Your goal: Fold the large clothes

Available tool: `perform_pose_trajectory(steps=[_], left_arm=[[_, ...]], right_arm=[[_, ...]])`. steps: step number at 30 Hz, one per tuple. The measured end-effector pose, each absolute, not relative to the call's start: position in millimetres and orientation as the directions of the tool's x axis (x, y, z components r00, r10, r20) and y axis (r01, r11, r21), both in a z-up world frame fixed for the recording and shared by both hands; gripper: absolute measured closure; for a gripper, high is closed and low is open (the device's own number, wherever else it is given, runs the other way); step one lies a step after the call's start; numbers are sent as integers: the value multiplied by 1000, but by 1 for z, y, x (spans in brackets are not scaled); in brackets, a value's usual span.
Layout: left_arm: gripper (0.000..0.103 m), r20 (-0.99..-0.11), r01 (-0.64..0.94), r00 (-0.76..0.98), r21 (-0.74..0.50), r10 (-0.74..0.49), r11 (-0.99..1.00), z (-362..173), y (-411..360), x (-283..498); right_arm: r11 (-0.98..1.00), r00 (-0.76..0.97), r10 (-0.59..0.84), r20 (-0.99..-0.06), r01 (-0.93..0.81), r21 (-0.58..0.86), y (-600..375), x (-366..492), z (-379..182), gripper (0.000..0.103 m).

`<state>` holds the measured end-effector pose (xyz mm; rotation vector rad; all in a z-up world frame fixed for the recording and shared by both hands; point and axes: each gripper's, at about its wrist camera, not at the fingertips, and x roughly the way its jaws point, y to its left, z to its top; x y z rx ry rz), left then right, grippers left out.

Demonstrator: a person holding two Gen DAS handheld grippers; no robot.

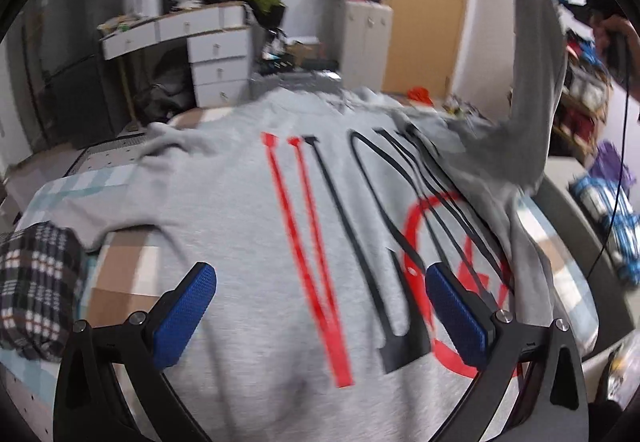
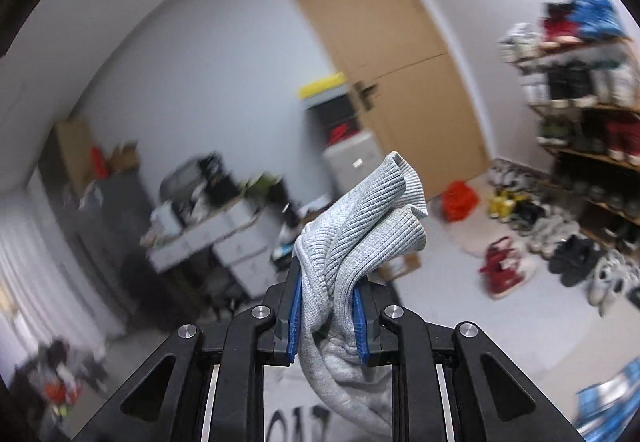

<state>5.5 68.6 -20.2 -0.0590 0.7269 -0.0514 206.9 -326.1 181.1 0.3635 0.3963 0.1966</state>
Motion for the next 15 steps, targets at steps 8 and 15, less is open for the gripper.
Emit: perform_pose_trajectory(steps=[8, 15], left_arm=[[1, -612, -181, 789, -149, 53, 972, -1, 137, -7], [1, -647, -267, 762, -347, -24, 899, -9, 176, -2]], right_arm=[[921, 736, 368, -568, -203, 334, -147, 249, 65, 82], [916, 547, 343, -764, -373, 145, -9, 231, -37, 82]])
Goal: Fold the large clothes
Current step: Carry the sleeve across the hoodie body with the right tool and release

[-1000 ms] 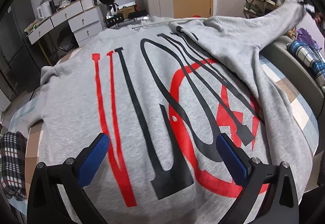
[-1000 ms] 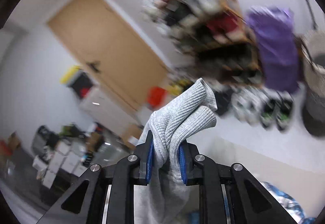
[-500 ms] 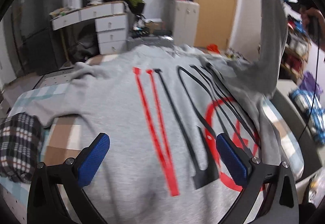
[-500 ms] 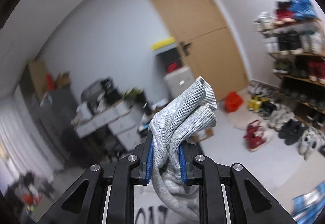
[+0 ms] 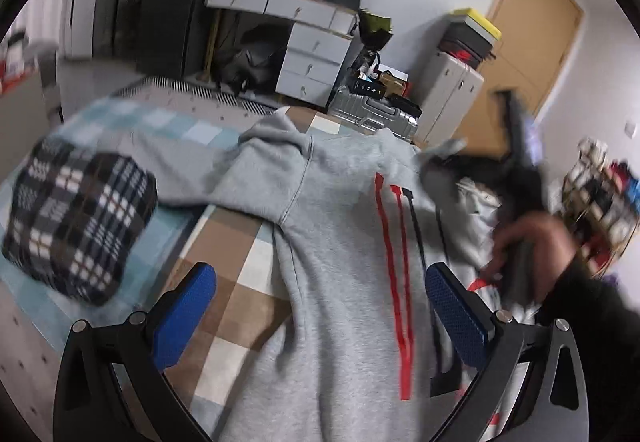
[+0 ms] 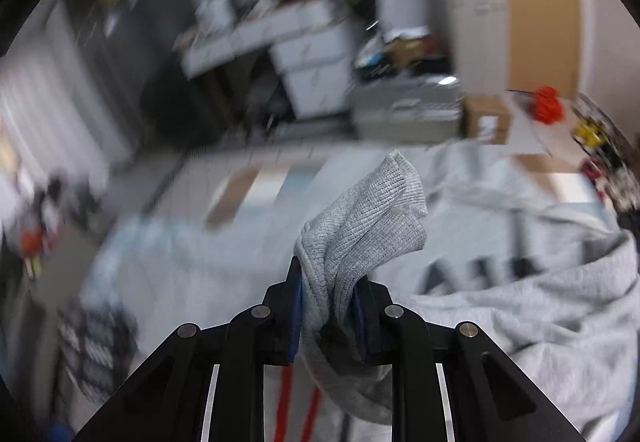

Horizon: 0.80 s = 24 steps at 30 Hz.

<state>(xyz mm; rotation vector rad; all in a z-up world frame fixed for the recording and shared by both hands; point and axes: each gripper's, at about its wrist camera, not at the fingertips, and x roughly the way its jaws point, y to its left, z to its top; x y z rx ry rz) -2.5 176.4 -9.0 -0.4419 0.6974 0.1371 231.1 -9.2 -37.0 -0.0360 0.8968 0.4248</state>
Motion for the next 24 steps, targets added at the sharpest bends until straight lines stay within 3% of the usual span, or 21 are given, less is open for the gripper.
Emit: perform_pose_trajectory(steps=[5, 10, 11, 12, 14, 16, 20, 24], left_arm=[[1, -634, -258, 771, -389, -54, 884, -7, 177, -4], [1, -625, -234, 777, -394, -72, 889, -4, 175, -6], [1, -623, -230, 779, -398, -77, 888, -4, 173, -5], [1, -619, -228, 781, -401, -79, 887, -3, 177, -11], [1, -612, -224, 787, -400, -78, 889, -2, 177, -13], [1, -603, -222, 794, -397, -71, 891, -1, 178, -14], [1, -591, -220, 804, -401, -68, 889, 0, 181, -17], [1, -596, -216, 800, -407, -78, 888, -1, 181, -15]], right_arm=[[910, 525, 225, -821, -415, -16, 38, 208, -84, 82], [896, 499, 157, -852, -435, -90, 61, 193, -101, 75], [881, 479, 176, -860, -466, -79, 71, 184, -101, 62], [862, 445, 218, -869, -505, -43, 79, 180, -102, 35], [826, 430, 284, -857, -563, -9, 93, 166, -98, 9], [800, 425, 341, -839, -599, 22, 98, 154, -89, 9], [771, 345, 500, -794, -595, 228, 75, 149, -60, 9], [849, 420, 488, -765, -432, 305, -3, 186, -32, 9]])
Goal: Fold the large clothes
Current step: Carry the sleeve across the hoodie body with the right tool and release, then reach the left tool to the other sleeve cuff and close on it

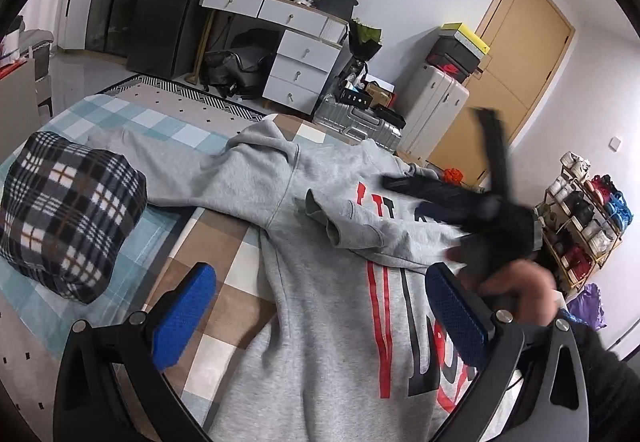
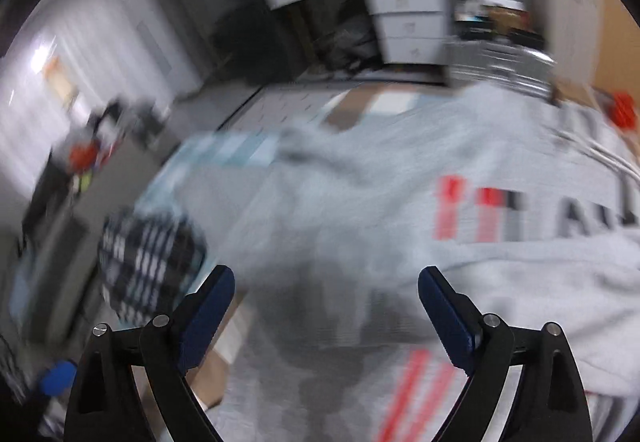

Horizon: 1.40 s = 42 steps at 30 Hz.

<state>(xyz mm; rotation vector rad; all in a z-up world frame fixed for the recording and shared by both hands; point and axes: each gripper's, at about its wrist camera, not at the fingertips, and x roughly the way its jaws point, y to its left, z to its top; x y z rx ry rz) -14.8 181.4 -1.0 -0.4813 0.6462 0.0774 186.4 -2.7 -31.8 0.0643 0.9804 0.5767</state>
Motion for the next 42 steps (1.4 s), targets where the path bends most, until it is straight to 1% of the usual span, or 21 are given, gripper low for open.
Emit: perform_pose_trajectory(steps=[1, 3, 5, 8, 9, 11, 14, 16, 18, 20, 22, 24, 26, 29, 30, 31, 34, 36, 38, 41, 42], left_arm=[[1, -597, -215, 798, -412, -84, 885, -1, 181, -14], [1, -602, -216, 793, -423, -95, 880, -2, 181, -13], [1, -602, -211, 792, -420, -98, 883, -2, 179, -13], [1, -606, -207, 790, -403, -91, 891, -3, 174, -12], [1, -609, -208, 788, -401, -90, 892, -4, 173, -12], [1, -615, -209, 783, -396, -90, 894, -5, 171, -10], [1, -625, -208, 775, -391, -93, 897, -7, 169, -8], [1, -629, -207, 772, -382, -89, 901, -8, 167, -8], [1, -633, -206, 769, -373, -86, 905, -8, 164, -8], [1, -636, -205, 767, -369, -85, 906, -8, 163, -7], [1, -637, -207, 766, -368, -83, 907, -9, 162, -7], [1, -639, -209, 766, -361, -78, 909, -9, 162, -7], [1, -642, -212, 764, -350, -69, 913, -10, 161, -6], [1, -647, -216, 760, -335, -57, 917, -11, 161, -5], [1, -648, -218, 760, -335, -56, 917, -11, 161, -5], [1, -648, -221, 760, -335, -53, 916, -11, 162, -4], [1, -652, -232, 756, -335, -47, 913, -12, 165, -3], [1, -656, -234, 753, -337, -50, 912, -13, 166, -2], [1, -658, -232, 752, -336, -51, 913, -13, 166, -2], [1, -657, -231, 753, -327, -44, 916, -13, 165, -2], [1, -658, -233, 752, -320, -38, 918, -13, 165, -2]], right_arm=[[873, 438, 460, -772, -383, 302, -18, 200, -32, 9], [938, 469, 335, -817, -247, 243, -67, 220, -34, 9], [984, 455, 156, -877, -151, 96, -104, 236, -48, 9], [989, 409, -41, -912, -114, -96, -139, 241, -79, 9], [982, 386, -88, -918, -119, -144, -146, 242, -90, 9], [972, 345, -133, -929, -136, -189, -156, 241, -110, 9], [981, 352, -69, -934, -145, -127, -173, 231, -116, 9], [983, 314, -33, -949, -162, -87, -179, 228, -119, 9], [972, 284, -28, -958, -215, -93, -179, 225, -122, 9], [960, 318, -30, -947, -256, -117, -178, 221, -113, 10], [961, 399, 33, -916, -266, -81, -179, 220, -91, 10], [974, 469, 84, -879, -223, -26, -186, 226, -74, 9], [986, 448, 71, -891, -167, -5, -191, 237, -80, 9], [995, 303, 1, -953, -91, -28, -200, 252, -120, 9], [996, 250, -1, -968, -83, -23, -204, 250, -130, 6], [994, 309, -4, -951, -101, -37, -202, 243, -125, 6], [983, 254, 4, -967, -177, -42, -195, 232, -132, 6], [976, 287, 17, -958, -211, -45, -195, 218, -124, 6], [979, 341, 117, -933, -199, 50, -202, 201, -107, 6], [953, 452, 304, -839, -155, 262, -219, 163, -72, 6], [924, 479, 382, -790, -168, 345, -222, 150, -62, 6]])
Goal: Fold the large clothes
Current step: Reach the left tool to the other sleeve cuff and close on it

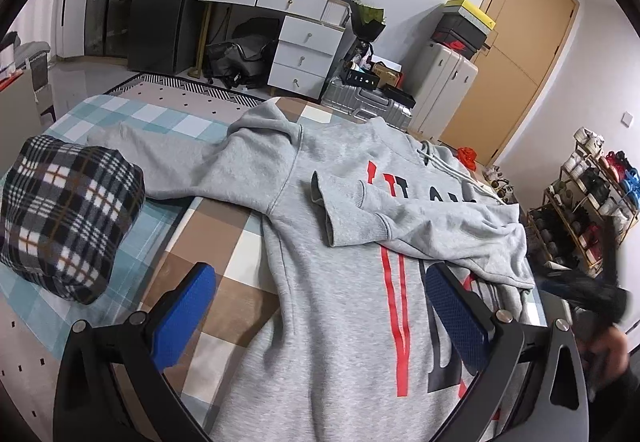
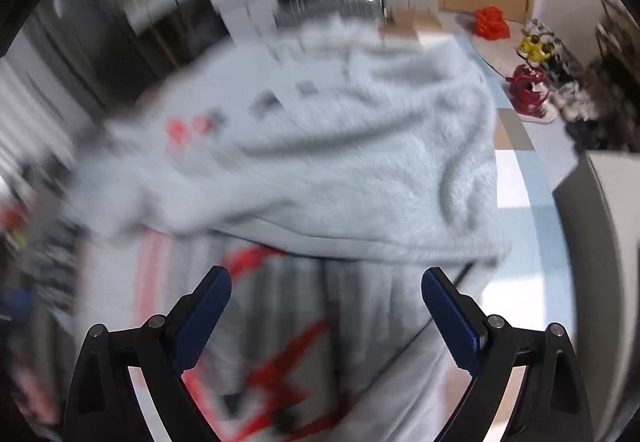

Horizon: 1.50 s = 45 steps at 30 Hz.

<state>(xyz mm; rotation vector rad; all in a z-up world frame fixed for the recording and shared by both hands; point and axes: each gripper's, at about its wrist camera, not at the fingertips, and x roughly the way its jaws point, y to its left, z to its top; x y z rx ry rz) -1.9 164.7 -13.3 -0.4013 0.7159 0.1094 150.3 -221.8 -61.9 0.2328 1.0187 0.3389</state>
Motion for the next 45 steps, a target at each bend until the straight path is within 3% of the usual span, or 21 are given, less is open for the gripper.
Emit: perform_pose_trajectory(steps=[2, 5, 9, 13, 18, 26, 30, 34, 37, 40, 45], left_arm=[[1, -662, -236, 749, -309, -30, 921, -14, 166, -1], [1, -674, -251, 738, -294, -14, 922, -18, 170, 0], [1, -680, -239, 732, -315, -43, 919, -21, 179, -4], [1, -700, -276, 714, -320, -30, 906, -14, 199, -13], [1, -712, -357, 698, -260, 71, 897, 15, 247, -16], [1, -817, -558, 575, -359, 37, 748, 37, 376, 34], [1, -865, -577, 501, -364, -35, 731, 14, 411, 89], [1, -944, -650, 329, -212, 19, 730, -28, 448, 137], [1, -962, -675, 271, -185, 7, 714, -59, 486, 155], [1, -941, -724, 324, -311, -95, 616, -86, 529, 153], [1, -832, -738, 442, -550, -337, 390, -143, 556, 152]], right_arm=[[851, 520, 515, -681, -216, 479, -223, 134, -43, 6], [694, 569, 690, -447, -343, 633, -220, 84, -32, 0], [648, 617, 719, -320, -431, 627, -208, 47, -46, 0], [654, 571, 737, -362, -463, 598, -185, 41, -49, 0], [604, 505, 784, -362, -483, 634, -169, 31, -48, 0], [573, 516, 800, -307, -503, 646, -173, 5, -29, 0], [581, 523, 788, -324, -461, 671, -173, 11, -31, 0], [596, 535, 772, -342, -426, 680, -172, 15, -32, 0], [610, 539, 763, -357, -418, 673, -168, 22, -33, 0], [613, 521, 766, -378, -411, 675, -157, 32, -39, 0], [605, 470, 784, -405, -430, 671, -130, 44, -47, 0]])
